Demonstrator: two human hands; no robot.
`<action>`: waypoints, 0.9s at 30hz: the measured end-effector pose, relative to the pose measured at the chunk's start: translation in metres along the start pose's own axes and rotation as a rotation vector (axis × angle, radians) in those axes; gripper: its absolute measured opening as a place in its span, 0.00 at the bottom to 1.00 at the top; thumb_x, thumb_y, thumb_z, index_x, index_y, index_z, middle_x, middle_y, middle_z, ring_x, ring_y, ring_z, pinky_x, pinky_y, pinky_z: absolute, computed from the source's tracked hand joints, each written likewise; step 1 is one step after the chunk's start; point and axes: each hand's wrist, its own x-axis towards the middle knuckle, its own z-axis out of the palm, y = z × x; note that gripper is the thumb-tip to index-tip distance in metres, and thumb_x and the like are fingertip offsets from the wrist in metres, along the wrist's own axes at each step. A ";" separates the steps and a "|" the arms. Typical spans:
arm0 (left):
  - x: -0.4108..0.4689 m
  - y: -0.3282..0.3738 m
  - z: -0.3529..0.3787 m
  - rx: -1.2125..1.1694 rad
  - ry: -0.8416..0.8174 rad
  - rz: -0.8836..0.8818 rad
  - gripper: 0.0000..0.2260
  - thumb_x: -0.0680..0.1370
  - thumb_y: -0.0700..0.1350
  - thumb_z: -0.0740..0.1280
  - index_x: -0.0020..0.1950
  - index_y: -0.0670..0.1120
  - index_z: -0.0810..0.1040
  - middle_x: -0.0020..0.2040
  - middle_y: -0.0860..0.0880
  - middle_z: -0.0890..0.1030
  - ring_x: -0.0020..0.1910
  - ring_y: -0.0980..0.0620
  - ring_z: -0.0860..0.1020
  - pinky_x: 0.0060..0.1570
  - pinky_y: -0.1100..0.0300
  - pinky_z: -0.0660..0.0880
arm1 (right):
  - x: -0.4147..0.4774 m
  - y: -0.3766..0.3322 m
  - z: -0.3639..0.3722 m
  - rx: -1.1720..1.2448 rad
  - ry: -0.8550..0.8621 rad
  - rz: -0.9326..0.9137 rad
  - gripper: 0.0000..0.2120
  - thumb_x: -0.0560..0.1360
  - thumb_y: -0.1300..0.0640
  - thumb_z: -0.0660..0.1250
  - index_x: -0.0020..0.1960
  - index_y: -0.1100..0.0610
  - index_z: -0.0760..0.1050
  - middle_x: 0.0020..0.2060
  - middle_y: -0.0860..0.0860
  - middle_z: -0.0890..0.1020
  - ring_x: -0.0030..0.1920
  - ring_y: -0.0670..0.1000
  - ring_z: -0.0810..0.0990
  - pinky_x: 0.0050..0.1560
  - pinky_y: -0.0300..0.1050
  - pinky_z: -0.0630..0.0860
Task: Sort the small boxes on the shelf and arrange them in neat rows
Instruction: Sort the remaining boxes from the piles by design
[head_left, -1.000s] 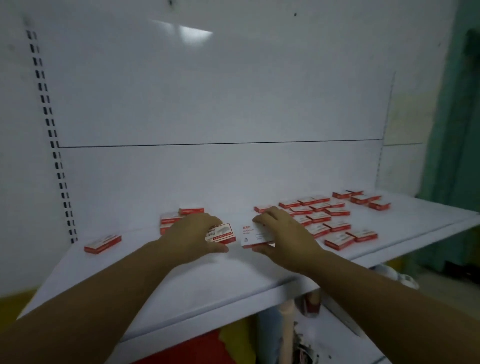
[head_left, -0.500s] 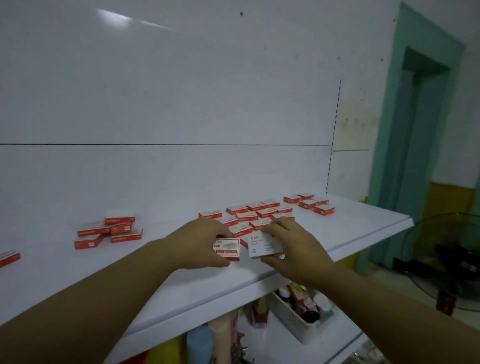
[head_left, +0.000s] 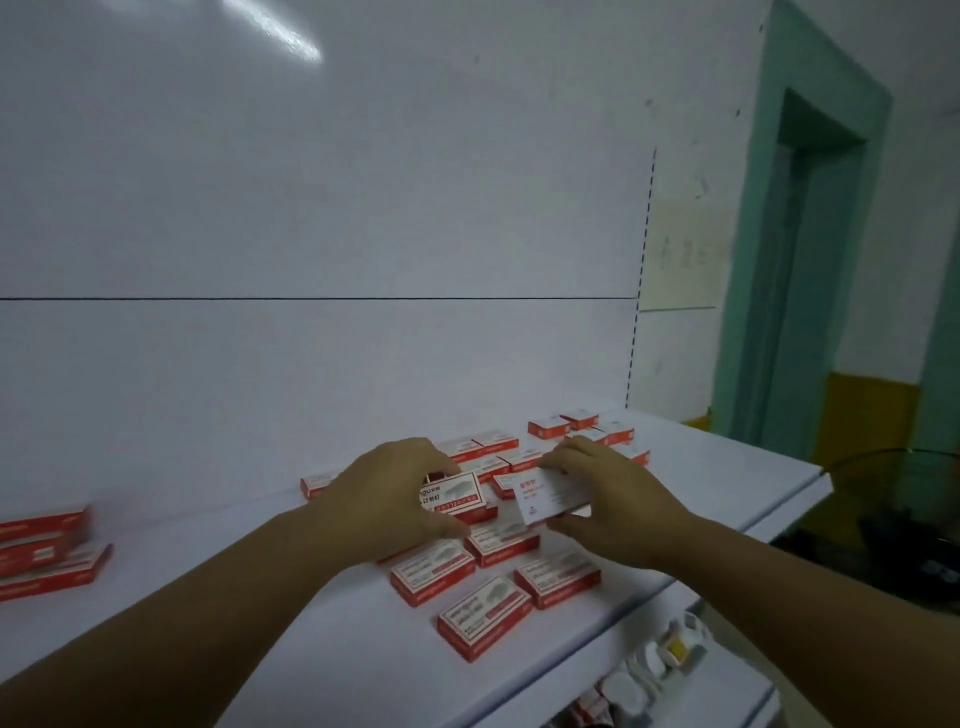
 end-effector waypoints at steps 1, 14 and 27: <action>0.004 0.003 0.003 0.000 -0.002 -0.019 0.23 0.67 0.62 0.70 0.59 0.57 0.74 0.52 0.59 0.75 0.50 0.59 0.74 0.53 0.57 0.74 | 0.004 0.010 -0.001 0.019 -0.014 -0.014 0.25 0.69 0.47 0.72 0.64 0.43 0.69 0.58 0.40 0.73 0.55 0.42 0.69 0.53 0.39 0.72; 0.074 0.055 0.038 0.133 0.005 -0.277 0.21 0.69 0.61 0.69 0.59 0.55 0.75 0.51 0.57 0.75 0.47 0.59 0.73 0.47 0.63 0.70 | 0.048 0.146 -0.007 0.229 0.007 -0.151 0.28 0.67 0.43 0.72 0.65 0.47 0.69 0.54 0.43 0.74 0.51 0.43 0.72 0.47 0.37 0.71; 0.205 0.059 0.082 0.262 -0.114 -0.174 0.21 0.69 0.60 0.69 0.56 0.51 0.77 0.51 0.53 0.78 0.47 0.54 0.74 0.45 0.59 0.71 | 0.099 0.259 -0.038 0.056 -0.080 -0.004 0.21 0.68 0.50 0.74 0.59 0.48 0.74 0.42 0.36 0.70 0.43 0.41 0.69 0.39 0.29 0.63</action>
